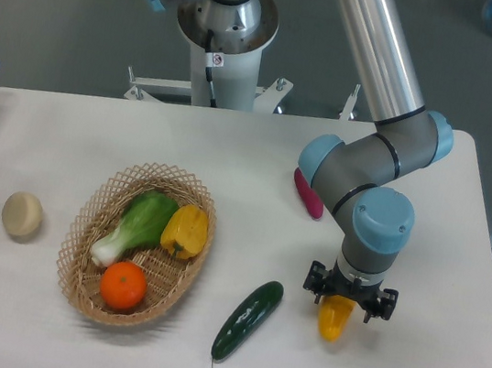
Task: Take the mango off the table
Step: 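Close the gripper fingers on the yellow mango, then lift the held mango up off the table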
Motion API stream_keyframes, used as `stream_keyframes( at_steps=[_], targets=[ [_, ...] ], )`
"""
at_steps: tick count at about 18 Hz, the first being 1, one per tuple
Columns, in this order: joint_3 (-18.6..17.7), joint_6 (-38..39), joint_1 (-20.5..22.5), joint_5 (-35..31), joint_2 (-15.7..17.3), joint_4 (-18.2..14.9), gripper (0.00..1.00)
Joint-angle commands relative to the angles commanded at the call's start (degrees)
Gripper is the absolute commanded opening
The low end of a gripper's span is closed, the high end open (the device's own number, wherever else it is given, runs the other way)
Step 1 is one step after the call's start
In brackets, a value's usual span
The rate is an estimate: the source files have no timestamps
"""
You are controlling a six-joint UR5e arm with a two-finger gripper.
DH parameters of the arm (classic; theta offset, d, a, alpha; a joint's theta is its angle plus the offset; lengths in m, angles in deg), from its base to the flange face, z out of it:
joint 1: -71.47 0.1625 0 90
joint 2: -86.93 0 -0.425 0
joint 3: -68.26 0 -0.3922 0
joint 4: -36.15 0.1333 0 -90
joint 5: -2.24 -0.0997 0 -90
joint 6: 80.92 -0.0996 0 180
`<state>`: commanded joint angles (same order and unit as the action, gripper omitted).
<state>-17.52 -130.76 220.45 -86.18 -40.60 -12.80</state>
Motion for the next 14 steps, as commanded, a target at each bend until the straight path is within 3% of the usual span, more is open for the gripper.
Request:
stream_keyframes(
  at_steps=[1,4,9,12,14],
  targets=[
    [0.0,0.0,0.0,0.0,0.0,0.0,0.81],
    [0.4,0.0,-0.2,0.0,-0.2,0.0,0.56],
    [0.9,0.0,-0.4,0.0,-0.3,-0.1,0.36],
    [1.8,-0.1,-0.4,0.0,0.5,-0.2,0.33],
    [2.5,0.0,-0.6,0.3,3.0,-0.2,0.33]
  ],
)
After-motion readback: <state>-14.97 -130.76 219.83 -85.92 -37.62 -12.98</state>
